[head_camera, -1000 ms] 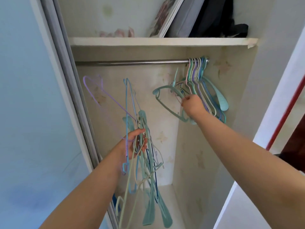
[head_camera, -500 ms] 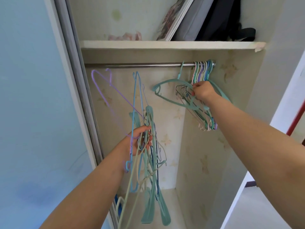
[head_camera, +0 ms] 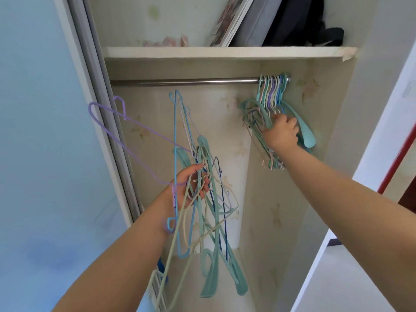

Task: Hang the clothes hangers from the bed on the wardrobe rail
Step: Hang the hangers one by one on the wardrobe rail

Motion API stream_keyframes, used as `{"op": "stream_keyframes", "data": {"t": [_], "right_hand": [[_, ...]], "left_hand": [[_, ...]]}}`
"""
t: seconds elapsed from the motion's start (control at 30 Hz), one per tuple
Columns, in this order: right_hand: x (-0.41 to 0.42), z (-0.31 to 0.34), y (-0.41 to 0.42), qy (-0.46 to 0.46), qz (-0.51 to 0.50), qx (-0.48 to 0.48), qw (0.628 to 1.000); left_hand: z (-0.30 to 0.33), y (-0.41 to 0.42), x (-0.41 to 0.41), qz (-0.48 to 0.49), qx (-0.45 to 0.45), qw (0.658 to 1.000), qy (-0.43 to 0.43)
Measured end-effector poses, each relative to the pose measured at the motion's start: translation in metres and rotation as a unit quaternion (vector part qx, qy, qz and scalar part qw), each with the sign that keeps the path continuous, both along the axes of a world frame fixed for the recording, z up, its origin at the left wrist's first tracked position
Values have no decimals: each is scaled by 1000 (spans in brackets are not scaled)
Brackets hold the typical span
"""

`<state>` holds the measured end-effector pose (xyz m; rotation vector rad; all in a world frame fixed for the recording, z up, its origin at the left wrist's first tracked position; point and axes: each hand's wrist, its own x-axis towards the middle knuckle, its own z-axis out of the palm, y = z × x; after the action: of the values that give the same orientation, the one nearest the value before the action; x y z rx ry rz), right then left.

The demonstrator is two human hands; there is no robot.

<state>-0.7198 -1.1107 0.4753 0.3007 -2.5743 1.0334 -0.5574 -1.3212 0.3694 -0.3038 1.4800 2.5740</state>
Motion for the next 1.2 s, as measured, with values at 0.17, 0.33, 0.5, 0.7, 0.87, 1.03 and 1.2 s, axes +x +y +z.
{"op": "stream_keyframes", "data": {"t": [0.17,0.33,0.5,0.7,0.87,1.03,1.2], "right_hand": [[56,-49,-7,109,232,69,964],[103,-86,-16,-149,323,127,926],[140,-95,-27,-466,316,5,826],[160,-97,-27,-459,318,57,828],[154,-101,-16,-385,258,38,885],[130,-97,6,-222,151,52,962],[108,-87,25,-159,165,-20,973]], "left_hand": [[-8,6,7,-30,40,999,14],[-15,13,9,-21,58,998,3],[-23,29,10,99,75,992,10],[-24,29,3,157,32,987,-19],[-31,32,-2,182,39,982,-30],[-41,21,4,211,100,970,-64],[-49,15,7,202,98,972,-64]]}}
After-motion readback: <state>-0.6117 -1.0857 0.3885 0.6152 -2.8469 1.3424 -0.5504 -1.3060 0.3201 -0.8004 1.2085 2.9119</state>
